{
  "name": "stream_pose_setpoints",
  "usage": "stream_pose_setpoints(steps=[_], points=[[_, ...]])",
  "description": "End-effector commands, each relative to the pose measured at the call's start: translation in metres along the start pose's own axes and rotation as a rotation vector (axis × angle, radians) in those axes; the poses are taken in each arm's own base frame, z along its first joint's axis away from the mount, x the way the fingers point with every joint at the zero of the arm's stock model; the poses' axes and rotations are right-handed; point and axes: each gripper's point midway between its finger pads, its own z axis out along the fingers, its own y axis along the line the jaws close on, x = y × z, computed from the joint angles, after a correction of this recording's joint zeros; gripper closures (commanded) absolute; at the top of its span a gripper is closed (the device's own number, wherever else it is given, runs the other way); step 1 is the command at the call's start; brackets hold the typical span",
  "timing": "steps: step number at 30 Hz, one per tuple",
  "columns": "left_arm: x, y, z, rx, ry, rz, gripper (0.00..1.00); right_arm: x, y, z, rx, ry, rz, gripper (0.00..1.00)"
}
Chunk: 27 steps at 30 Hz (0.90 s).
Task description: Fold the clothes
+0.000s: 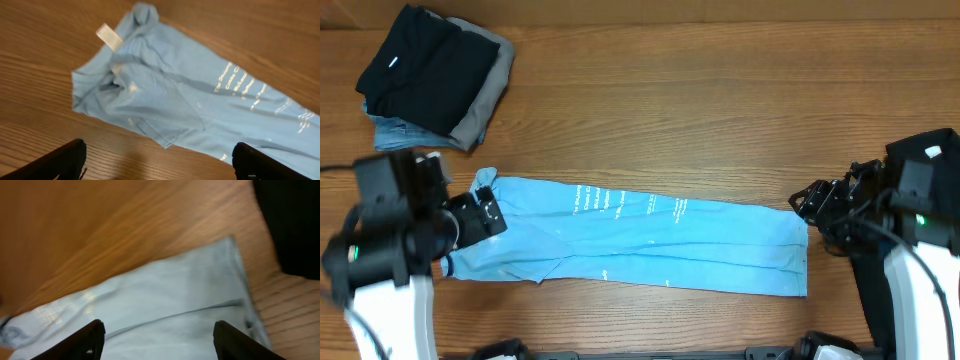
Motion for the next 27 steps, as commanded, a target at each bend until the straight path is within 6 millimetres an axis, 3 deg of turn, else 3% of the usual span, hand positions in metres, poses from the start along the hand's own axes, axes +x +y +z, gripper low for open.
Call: stream_pose_setpoints(steps=[1, 6, 11, 17, 19, 23, 27], points=[[0.003, -0.003, 0.027, 0.02, 0.112, 0.022, 0.07, -0.006, -0.042, 0.023, 0.179, 0.056, 0.102, 0.27], [0.003, -0.002, 0.042, 0.012, 0.168, 0.016, 0.11, 0.013, -0.081, 0.05, 0.268, 0.242, 0.239, 0.27], [0.005, -0.001, 0.042, 0.006, 0.175, 0.016, 0.09, 0.031, -0.085, 0.059, 0.245, 0.358, 0.236, 0.26], [0.008, 0.001, 0.049, 0.001, 0.184, 0.015, 0.08, 0.041, -0.093, 0.07, 0.249, 0.356, 0.246, 0.25], [0.01, 0.001, 0.053, 0.005, 0.191, 0.014, 0.15, 0.036, -0.091, 0.071, 0.238, 0.339, 0.232, 0.32], [0.02, 0.001, 0.069, 0.015, 0.217, 0.01, 0.52, 0.01, -0.081, 0.067, 0.205, 0.264, 0.213, 0.42], [0.028, 0.005, 0.091, 0.008, 0.216, 0.007, 0.65, -0.015, -0.056, 0.047, 0.137, 0.205, 0.183, 0.42]])
